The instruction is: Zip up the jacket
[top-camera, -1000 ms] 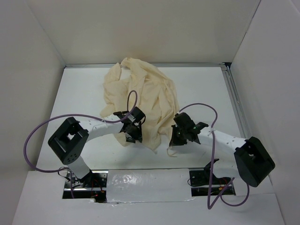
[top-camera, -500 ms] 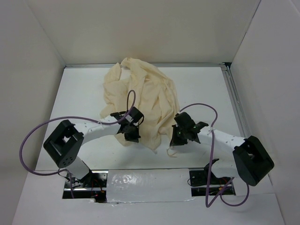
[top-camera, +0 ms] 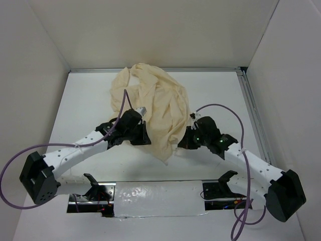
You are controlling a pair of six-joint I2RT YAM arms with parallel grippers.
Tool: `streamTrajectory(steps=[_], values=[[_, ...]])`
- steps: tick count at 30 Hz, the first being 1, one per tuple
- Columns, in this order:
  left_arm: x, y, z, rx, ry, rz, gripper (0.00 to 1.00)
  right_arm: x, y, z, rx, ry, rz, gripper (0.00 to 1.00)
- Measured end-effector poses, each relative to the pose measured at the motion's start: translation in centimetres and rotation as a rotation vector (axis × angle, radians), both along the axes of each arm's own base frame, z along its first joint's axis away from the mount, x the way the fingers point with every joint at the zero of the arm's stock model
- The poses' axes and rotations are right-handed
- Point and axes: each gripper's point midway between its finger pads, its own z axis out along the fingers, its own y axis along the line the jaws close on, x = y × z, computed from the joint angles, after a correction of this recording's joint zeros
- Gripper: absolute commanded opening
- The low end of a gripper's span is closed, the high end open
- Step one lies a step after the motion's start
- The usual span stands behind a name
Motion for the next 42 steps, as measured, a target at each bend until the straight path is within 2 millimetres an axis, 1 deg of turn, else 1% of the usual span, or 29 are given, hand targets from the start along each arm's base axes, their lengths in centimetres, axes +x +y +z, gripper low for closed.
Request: streamTrajectory(steps=[2,4,7,9,13,15,18,21,23,25,27,29,31,33,37,40,42], values=[[0.0,-0.6,1.6,-0.052,-0.047,-0.031,0.00,0.5,0.6,1.9,0.054,-0.055,0.030,0.00],[0.1,-1.2,2.9,-0.099,-0.076,-0.055,0.00,0.7,1.3,3.3,0.100,-0.089,0.068,0.00],[0.3,-2.3,4.1,-0.160,-0.106,-0.081,0.00,0.7,2.7,5.2,0.183,-0.145,0.137,0.00],[0.4,-3.0,5.1,-0.206,-0.128,-0.103,0.00,0.7,3.5,7.0,0.250,-0.215,0.177,0.00],[0.7,-4.2,7.1,-0.286,-0.180,-0.139,0.00,0.6,4.4,9.9,0.348,-0.321,0.235,0.00],[0.8,-4.5,7.7,-0.309,-0.197,-0.146,0.00,0.5,4.8,10.2,0.362,-0.326,0.256,0.00],[1.0,-4.8,8.1,-0.330,-0.215,-0.148,0.00,0.2,5.2,9.6,0.386,-0.314,0.286,0.00],[0.9,-4.9,8.1,-0.363,-0.233,-0.160,0.00,-0.8,5.2,8.8,0.423,-0.322,0.299,0.00],[0.4,-4.8,7.9,-0.397,-0.248,-0.179,0.00,-1.4,5.0,8.9,0.457,-0.349,0.299,0.00],[-0.1,-4.6,8.0,-0.430,-0.264,-0.199,0.00,-1.7,5.0,9.5,0.487,-0.380,0.299,0.00],[-0.3,-4.5,8.4,-0.460,-0.281,-0.215,0.00,-1.6,5.1,10.7,0.520,-0.417,0.302,0.00],[-0.2,-4.5,9.2,-0.495,-0.305,-0.230,0.00,-1.6,5.2,11.9,0.549,-0.459,0.310,0.00],[0.0,-4.4,10.1,-0.534,-0.328,-0.247,0.00,-1.6,5.3,12.7,0.566,-0.487,0.317,0.00],[0.3,-4.3,10.8,-0.565,-0.345,-0.260,0.00,-1.5,5.3,13.0,0.576,-0.500,0.324,0.00],[0.7,-4.0,11.8,-0.605,-0.363,-0.265,0.00,-1.1,5.6,13.0,0.584,-0.495,0.333,0.00],[0.9,-3.9,12.2,-0.624,-0.369,-0.282,0.00,-0.6,5.6,13.3,0.589,-0.501,0.329,0.00],[1.1,-4.0,12.3,-0.631,-0.367,-0.291,0.00,-0.2,5.6,13.8,0.598,-0.513,0.322,0.00]])
